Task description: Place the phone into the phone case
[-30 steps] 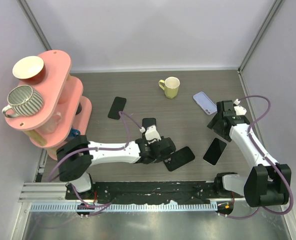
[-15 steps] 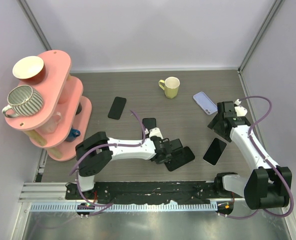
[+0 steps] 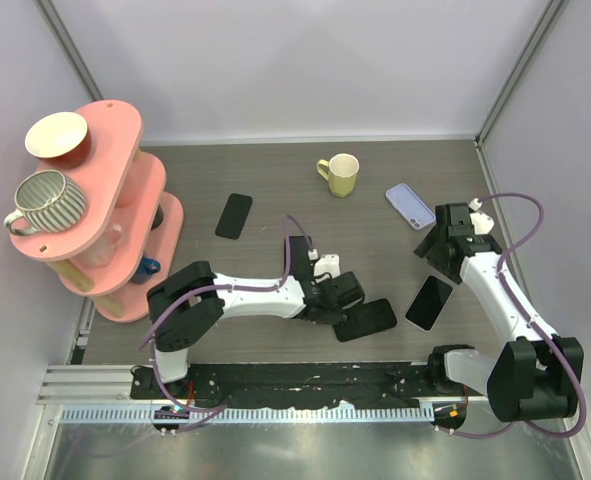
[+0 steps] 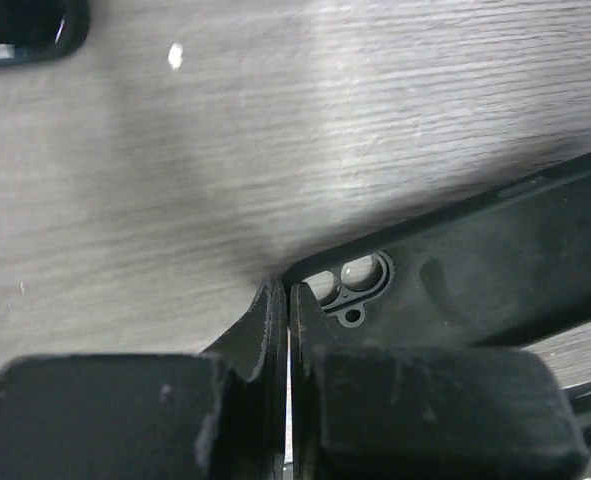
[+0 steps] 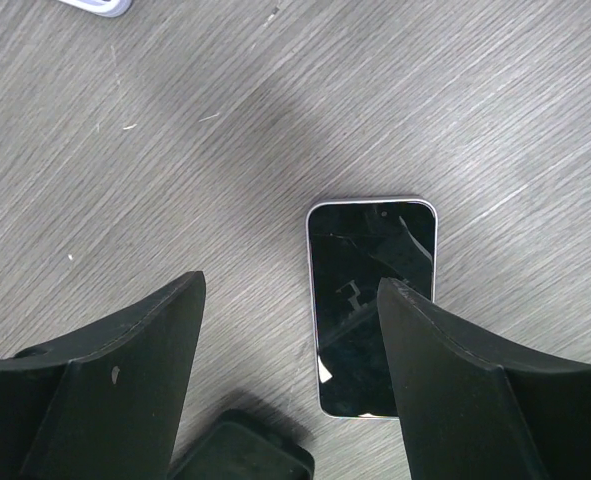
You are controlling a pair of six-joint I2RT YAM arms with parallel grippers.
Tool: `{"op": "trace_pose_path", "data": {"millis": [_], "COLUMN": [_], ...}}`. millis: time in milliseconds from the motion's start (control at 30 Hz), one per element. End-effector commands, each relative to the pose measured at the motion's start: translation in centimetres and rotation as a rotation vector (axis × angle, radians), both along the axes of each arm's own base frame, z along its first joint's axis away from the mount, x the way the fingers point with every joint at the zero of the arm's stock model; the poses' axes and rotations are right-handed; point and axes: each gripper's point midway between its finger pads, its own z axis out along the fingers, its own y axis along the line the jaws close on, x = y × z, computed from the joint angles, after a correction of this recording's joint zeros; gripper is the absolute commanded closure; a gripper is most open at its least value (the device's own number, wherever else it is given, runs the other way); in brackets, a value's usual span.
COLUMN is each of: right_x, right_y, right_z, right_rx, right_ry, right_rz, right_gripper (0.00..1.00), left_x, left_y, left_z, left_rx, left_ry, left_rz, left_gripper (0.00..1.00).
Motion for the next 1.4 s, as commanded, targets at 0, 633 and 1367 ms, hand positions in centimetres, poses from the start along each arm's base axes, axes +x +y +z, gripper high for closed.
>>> {"op": "trace_pose_path", "data": {"millis": [0,633,1367], "right_x": [0.6,0.8,-3.4], "right_y": [0.3,2.0,0.4], "right_z": [1.0,0.3,-3.8], "right_rx": [0.013,0.090,0.082], "right_ry": [-0.065,-0.087,0.250], "right_rz": [0.027,0.097,-0.090], "right_gripper": [0.25,0.26,0.15], "left_x": [3.8,9.3,9.8], "left_y": [-0.5,-2.6,-0.4], "left_z": [2.0,7.3,23.7], "left_rx": [0.056,0.359,0.021], "left_ry": [-0.151,-0.785,-1.156], "left_rz": [-0.362,-1.477,-0.884], "left_gripper": [1.00,1.00,0.00]}}
